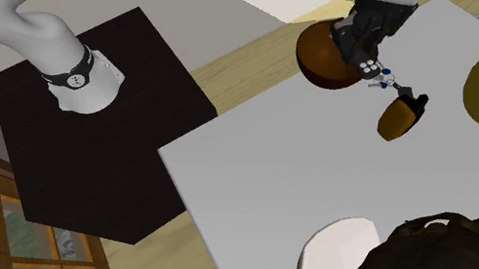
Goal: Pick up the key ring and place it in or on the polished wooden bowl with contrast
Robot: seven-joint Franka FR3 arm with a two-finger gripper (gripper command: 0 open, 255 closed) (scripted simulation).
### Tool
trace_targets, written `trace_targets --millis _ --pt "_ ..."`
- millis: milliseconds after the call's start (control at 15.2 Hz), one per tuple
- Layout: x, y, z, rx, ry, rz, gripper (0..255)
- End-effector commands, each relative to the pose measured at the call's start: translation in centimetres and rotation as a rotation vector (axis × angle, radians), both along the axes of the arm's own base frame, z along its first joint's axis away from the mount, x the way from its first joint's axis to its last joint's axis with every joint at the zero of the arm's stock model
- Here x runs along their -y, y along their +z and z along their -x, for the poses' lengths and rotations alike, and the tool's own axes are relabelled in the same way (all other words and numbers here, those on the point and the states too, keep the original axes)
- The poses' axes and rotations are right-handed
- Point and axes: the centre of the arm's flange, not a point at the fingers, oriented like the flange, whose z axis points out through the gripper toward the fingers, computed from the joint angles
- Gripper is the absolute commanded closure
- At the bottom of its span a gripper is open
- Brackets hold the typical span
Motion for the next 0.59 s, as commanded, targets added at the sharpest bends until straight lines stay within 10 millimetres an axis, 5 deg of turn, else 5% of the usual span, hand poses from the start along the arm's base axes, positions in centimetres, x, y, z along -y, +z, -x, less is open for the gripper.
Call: trace_targets --millis 0,264,528 --pt "-1.6 -0.2 2.0 0.0 -0.001 0.0 255" --pt "-4.8 0.0 6.2 0.0 -0.001 0.0 255" --pt "-5.1 -1.6 6.7 0.0 -0.001 0.0 255"
